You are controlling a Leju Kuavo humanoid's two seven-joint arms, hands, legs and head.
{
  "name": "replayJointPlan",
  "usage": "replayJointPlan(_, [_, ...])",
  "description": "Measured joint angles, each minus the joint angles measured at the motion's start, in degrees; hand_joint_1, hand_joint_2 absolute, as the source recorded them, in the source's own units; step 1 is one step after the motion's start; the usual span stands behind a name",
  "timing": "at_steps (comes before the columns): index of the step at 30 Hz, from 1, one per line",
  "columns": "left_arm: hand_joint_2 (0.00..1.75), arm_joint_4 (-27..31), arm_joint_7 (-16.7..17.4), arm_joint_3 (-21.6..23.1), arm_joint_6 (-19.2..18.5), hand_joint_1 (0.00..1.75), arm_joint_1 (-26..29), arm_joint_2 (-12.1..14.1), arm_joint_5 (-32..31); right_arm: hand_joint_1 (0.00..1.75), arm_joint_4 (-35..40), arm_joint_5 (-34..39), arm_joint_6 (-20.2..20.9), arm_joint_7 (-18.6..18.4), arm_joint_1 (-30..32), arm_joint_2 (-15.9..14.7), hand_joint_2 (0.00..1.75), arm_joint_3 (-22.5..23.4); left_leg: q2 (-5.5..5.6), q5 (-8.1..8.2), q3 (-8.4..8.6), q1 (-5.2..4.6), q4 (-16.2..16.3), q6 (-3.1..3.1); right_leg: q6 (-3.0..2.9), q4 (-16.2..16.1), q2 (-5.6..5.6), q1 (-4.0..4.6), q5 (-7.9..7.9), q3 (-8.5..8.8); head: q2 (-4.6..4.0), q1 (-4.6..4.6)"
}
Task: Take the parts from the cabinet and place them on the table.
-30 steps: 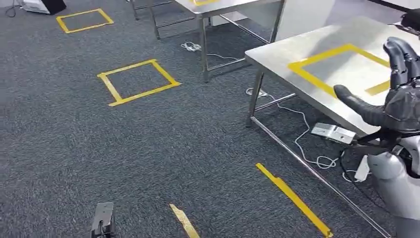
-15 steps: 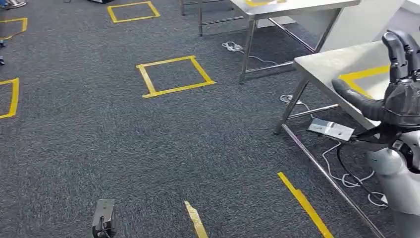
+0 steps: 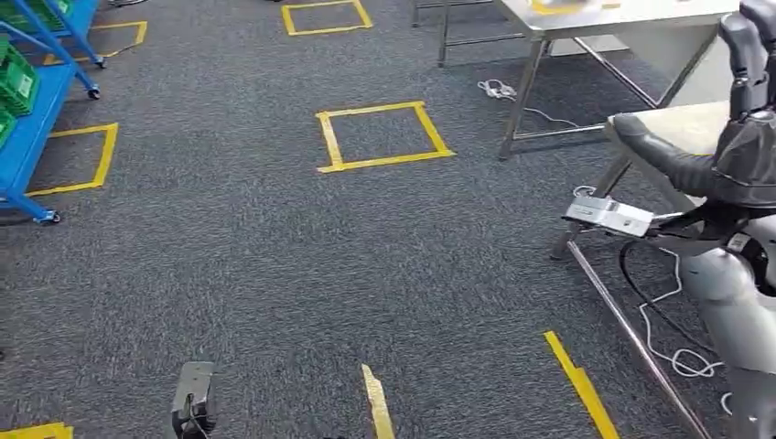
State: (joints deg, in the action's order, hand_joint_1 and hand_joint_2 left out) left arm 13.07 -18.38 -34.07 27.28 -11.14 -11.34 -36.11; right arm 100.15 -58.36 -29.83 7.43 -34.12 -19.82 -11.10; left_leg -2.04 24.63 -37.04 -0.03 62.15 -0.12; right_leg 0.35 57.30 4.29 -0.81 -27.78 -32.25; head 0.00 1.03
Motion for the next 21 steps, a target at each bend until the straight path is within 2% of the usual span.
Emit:
replayJointPlan(1, [0.0, 0.0, 0.2, 0.3, 0.0, 0.0, -0.2, 0.1, -0.3, 0.0, 0.0, 0.0, 0.0, -0.1, -0.1, 0.0, 1.75, -0.1, -2.69, -0.07, 1.36, -0.3, -2.7, 0.22, 0.2, 0.0, 0.38, 0.22, -0.14, 0.06, 0.0, 0.0])
replayJointPlan(2, [0.0, 0.0, 0.3, 0.4, 0.0, 0.0, -0.5, 0.2, -0.6, 0.0, 0.0, 0.0, -0.3, -0.1, -0.1, 0.0, 1.75, -0.1, -2.49, 0.35, 1.65, -0.7, -3.7, 0.71, 0.6, 0.2, 0.88, 0.63, -0.36, -0.09, 0.0, -0.04])
replayJointPlan(3, [0.0, 0.0, 0.4, 0.6, 0.0, 0.0, -0.5, 0.2, -0.7, 0.0, 0.0, 0.0, -0.4, -0.2, 0.1, 0.0, 1.75, -0.3, -2.01, 0.3, 1.4, -0.74, -3.7, 0.86, 0.74, 0.1, 1.56, 0.69, -0.36, 0.02, 0.0, -0.11])
replayJointPlan(5, [0.0, 0.0, 0.5, 0.9, 0.0, 0.0, -0.4, 0.5, -1.1, 0.0, 0.0, -0.1, -0.7, -0.6, 0.5, 0.0, 1.75, -0.6, -0.67, 0.15, 1.38, -0.86, -4.0, 1.56, 1.33, -0.2, 2.95, 0.61, -0.54, 0.47, 0.0, -0.02])
replayJointPlan(6, [0.0, 0.0, 0.6, 1.0, 0.0, 0.0, -0.4, 0.6, -1.2, 0.0, 0.0, -0.2, -1.0, -0.8, 0.7, 0.0, 1.75, -0.6, -0.05, -0.19, 1.78, -0.37, -4.4, 2.06, 1.83, 0.0, 2.18, 0.26, -1.16, -0.09, 0.0, -0.06])
replayJointPlan(7, [0.0, 0.0, 0.6, 1.3, 0.0, 0.0, -0.6, 0.7, -1.4, 0.0, 0.0, -0.2, -1.2, -0.8, 0.9, 0.0, 1.75, -0.7, 0.59, -0.25, 1.79, -0.3, -4.5, 2.23, 1.97, 1.8, -0.86, 0.12, -2.55, -0.69, 0.0, -0.18])
replayJointPlan(8, [0.0, 0.1, 0.5, 1.5, -0.2, 0.0, -0.8, 0.8, -1.5, 0.0, 0.0, -0.1, -1.6, -0.9, 1.3, 0.0, 1.75, -0.7, 1.25, -0.27, 1.75, -0.28, -4.5, 2.5, 1.97, 6.1, -2.82, 0.08, -4.69, -2.54, 0.0, -0.42])
replayJointPlan(9, [0.0, 0.1, 0.2, 1.8, -0.3, 0.0, -0.8, 0.8, -1.6, 0.0, 0.0, 0.0, -1.7, -0.9, 1.9, 0.0, 1.75, -0.7, 1.92, -0.25, 1.75, -0.28, -4.5, 2.63, 2.07, 11.1, -3.71, 0.08, -6.72, -5.05, 0.0, -0.55])
replayJointPlan(10, [0.0, 0.1, -0.2, 1.9, -0.4, 0.0, -0.8, 0.8, -1.7, 0.0, 0.0, 0.0, -1.9, -0.9, 2.7, 0.0, 1.75, -0.9, 2.68, -0.21, 1.74, -0.31, -4.5, 2.7, 2.2, 16.2, -4.11, 0.1, -8.54, -7.84, 0.0, -0.59])
replayJointPlan(11, [0.0, 0.1, -0.6, 1.9, -0.5, 0.0, -0.7, 0.8, -1.6, 0.0, 0.0, 0.1, -2.1, -0.9, 3.3, 0.0, 1.75, -1.0, 3.28, -0.19, 1.75, -0.34, -4.4, 2.73, 2.23, 18.8, -4.2, 0.11, -9.02, -9.43, 0.0, -0.57])
replayJointPlan(12, [0.0, 0.1, -1.3, 1.9, -0.7, 0.0, -0.5, 0.9, -1.2, 0.0, 0.0, 0.3, -2.5, -0.9, 4.1, 0.1, 1.75, -1.3, 4.2, -0.18, 1.82, -0.36, -4.4, 2.73, 2.18, 18.9, -4.2, 0.1, -7.73, -10.12, 0.0, -0.55])
replayJointPlan(13, [0.0, 0.2, -1.7, 1.9, -0.9, 0.0, -0.4, 1.0, -1.0, 0.0, 0.0, 0.5, -2.8, -0.9, 4.6, 0.1, 1.75, -1.4, 4.88, -0.17, 1.86, -0.35, -4.4, 2.72, 2.12, 16.3, -4.23, 0.09, -5.62, -9.3, 0.0, -0.57])
replayJointPlan(14, [0.0, 0.2, -2.0, 1.9, -0.9, 0.0, -0.3, 1.0, -0.9, 0.0, 0.0, 0.7, -3.1, -0.9, 4.9, 0.1, 1.75, -1.5, 5.66, -0.1, 1.92, -0.32, -4.2, 2.64, 1.99, 11.4, -4.38, 0.04, -2.53, -7.24, 0.0, -0.55])
replayJointPlan(15, [0.0, 0.2, -2.1, 1.9, -0.9, 0.0, -0.1, 1.0, -0.7, 0.0, 0.1, 1.0, -3.5, -0.8, 5.3, 0.1, 1.75, -1.5, 6.38, 0.07, 1.97, -0.24, -4.0, 2.43, 1.94, 5.5, -5.26, -0.11, 0.47, -4.56, 0.0, -0.57])
replayJointPlan(16, [0.0, 0.2, -2.1, 1.9, -0.8, 0.0, 0.1, 1.0, -0.5, 0.0, 0.2, 1.1, -3.7, -0.7, 5.8, 0.1, 1.75, -1.4, 6.88, 0.27, 1.87, -0.17, -3.9, 2.17, 1.94, 1.9, -7.38, -0.37, 1.23, -3.02, 0.0, -0.61])
replayJointPlan(17, [0.0, 0.2, -2.1, 1.9, -0.6, 0.0, 0.4, 1.0, -0.4, 0.0, 0.2, 1.4, -4.0, -0.7, 6.5, 0.1, 1.75, -1.4, 7.56, 0.34, 1.35, -0.38, -3.3, 1.86, 1.88, 0.5, -8.86, -0.55, 0.51, -1.64, 0.0, -0.5])
replayJointPlan(19, [0.0, 0.2, -1.5, 1.8, -0.2, 0.0, 1.3, 1.0, -0.1, 0.0, 0.5, 2.0, -4.3, -0.6, 7.7, -0.1, 1.75, -0.9, 8.38, 0.02, 0.98, 0.05, -3.5, 1.3, 1.65, 0.8, -8.05, -0.18, 0.4, -1.91, 0.0, -0.48])
replayJointPlan(20, [0.0, 0.2, -1.1, 1.8, 0.0, 0.0, 2.0, 1.0, 0.2, 0.0, 0.5, 2.3, -4.3, -0.4, 7.9, -0.2, 1.75, -0.7, 8.99, -0.07, 1.01, 0.15, -3.7, 0.94, 1.34, 0.9, -7.58, -0.07, 0.37, -1.81, 0.0, -0.55])
replayJointPlan(21, [0.0, 0.1, -1.0, 1.8, 0.1, 0.0, 2.3, 1.0, 0.4, 0.0, 0.7, 2.7, -4.3, 0.0, 7.9, -0.5, 1.75, -0.4, 9.52, 0.09, 1.02, -0.04, -3.6, 0.6, 0.9, 0.3, -6.86, -0.5, 0.64, -1.51, 0.0, -0.41])
